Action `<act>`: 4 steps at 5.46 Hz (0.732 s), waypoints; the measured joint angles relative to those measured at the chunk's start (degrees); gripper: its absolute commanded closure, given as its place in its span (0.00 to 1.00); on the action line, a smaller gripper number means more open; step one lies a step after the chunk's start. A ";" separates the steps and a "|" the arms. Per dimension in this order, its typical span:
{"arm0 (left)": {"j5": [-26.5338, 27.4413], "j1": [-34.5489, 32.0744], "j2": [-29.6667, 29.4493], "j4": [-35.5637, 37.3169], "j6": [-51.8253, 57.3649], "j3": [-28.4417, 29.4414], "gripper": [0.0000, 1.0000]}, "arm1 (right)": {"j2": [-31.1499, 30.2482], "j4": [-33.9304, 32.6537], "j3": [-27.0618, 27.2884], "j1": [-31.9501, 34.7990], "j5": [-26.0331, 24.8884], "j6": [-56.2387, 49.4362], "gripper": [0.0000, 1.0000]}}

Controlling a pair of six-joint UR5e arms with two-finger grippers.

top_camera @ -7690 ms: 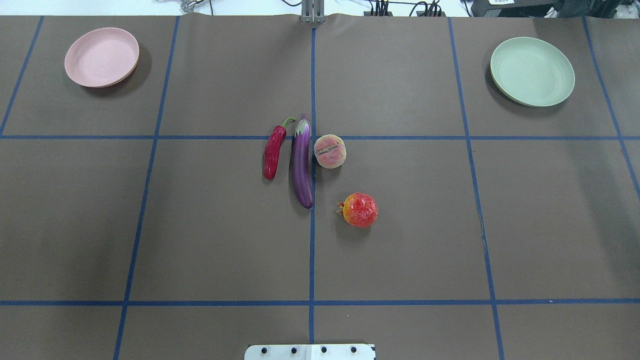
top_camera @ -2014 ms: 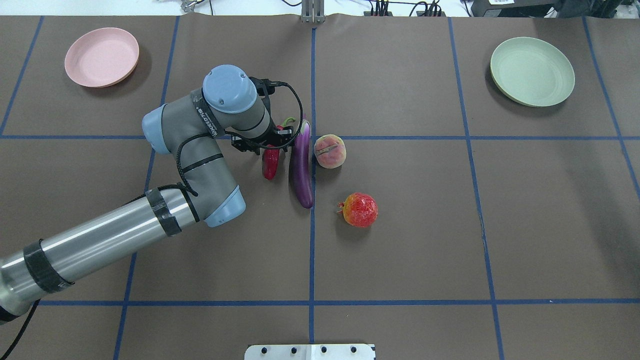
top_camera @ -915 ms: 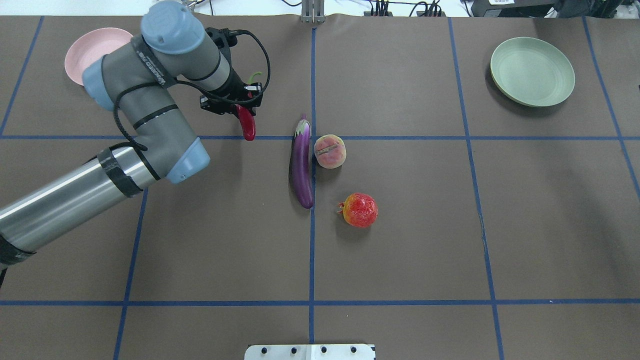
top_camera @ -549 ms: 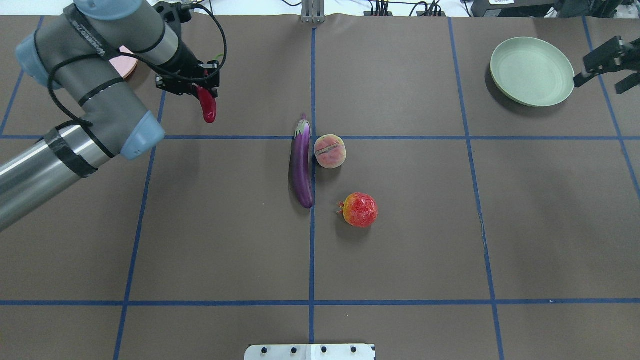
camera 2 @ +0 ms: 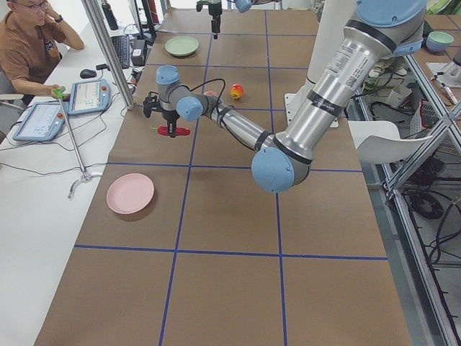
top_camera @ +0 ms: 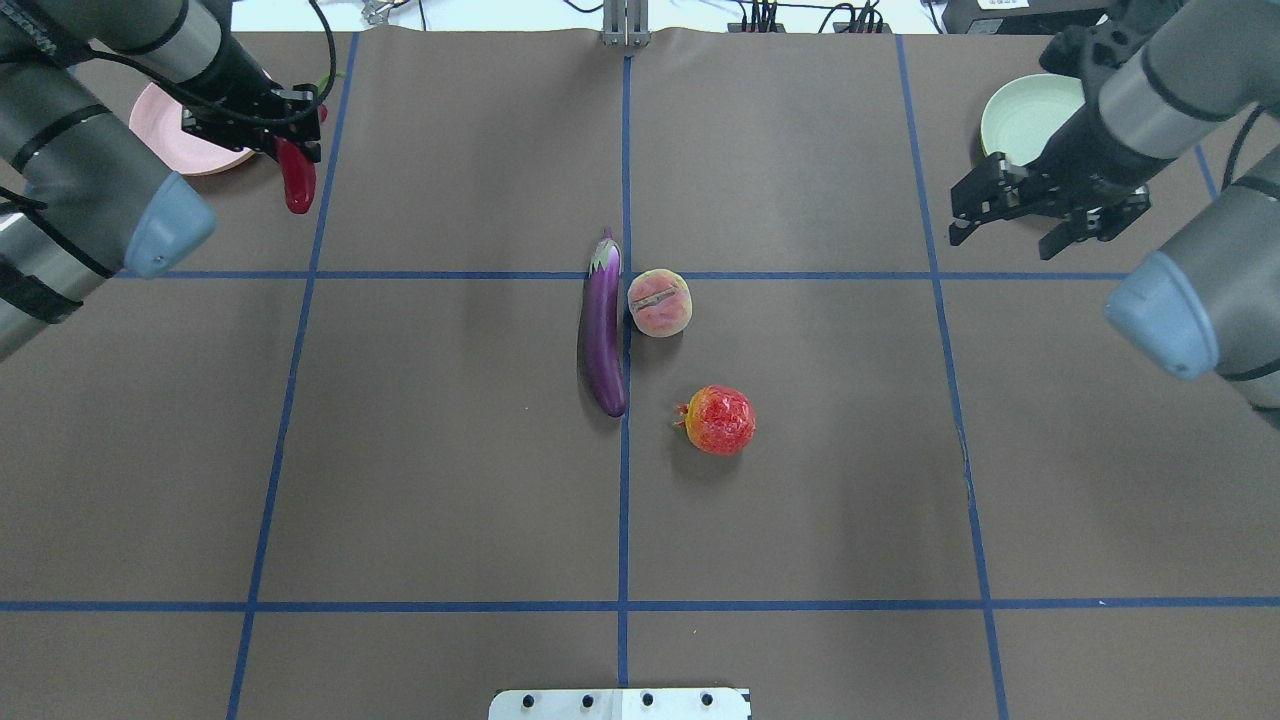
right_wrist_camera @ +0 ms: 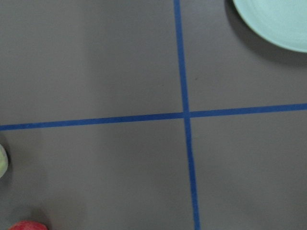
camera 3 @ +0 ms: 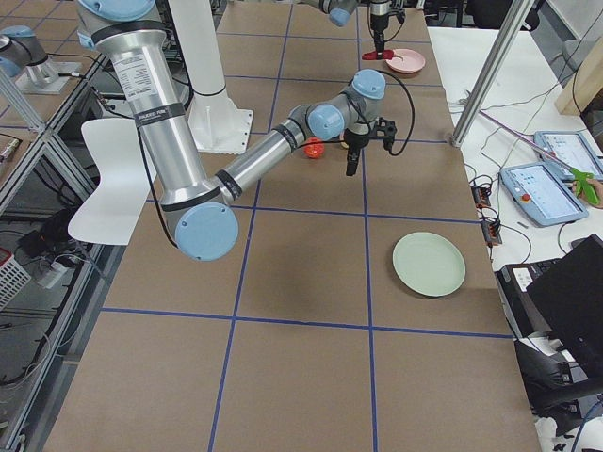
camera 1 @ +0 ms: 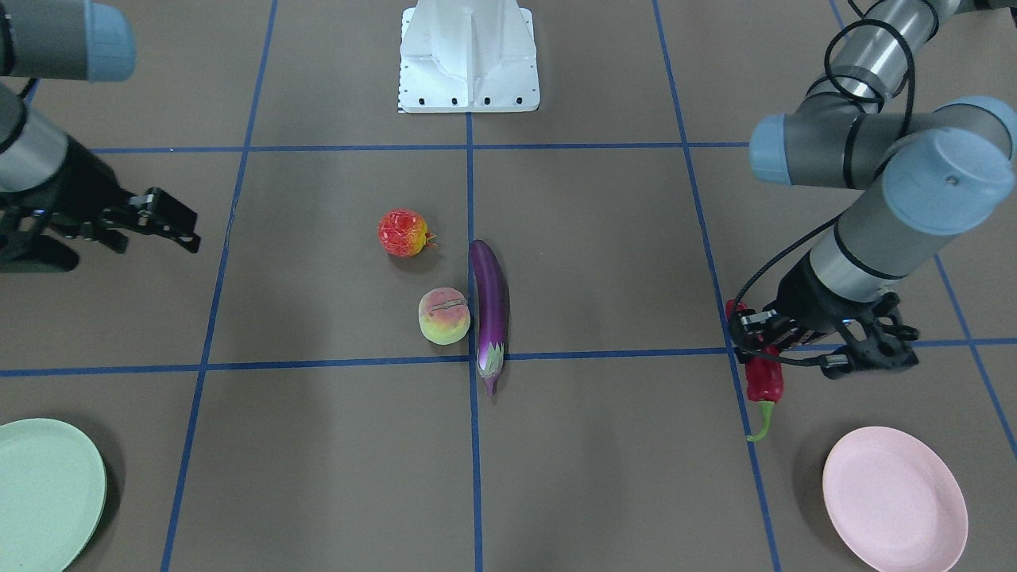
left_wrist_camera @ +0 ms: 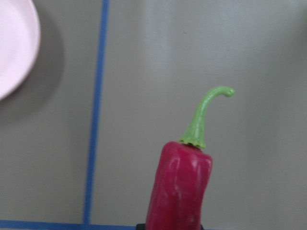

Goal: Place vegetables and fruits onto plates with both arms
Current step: 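Carry the pepper toward the pink plate while the right gripper reaches toward the pomegranate, then lower the pepper onto the pink plate while the right gripper grasps the pomegranate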

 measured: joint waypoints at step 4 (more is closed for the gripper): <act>-0.24 -4.30 2.28 1.72 7.22 0.50 1.00 | 3.68 8.35 -0.79 -20.27 -12.84 17.14 0.00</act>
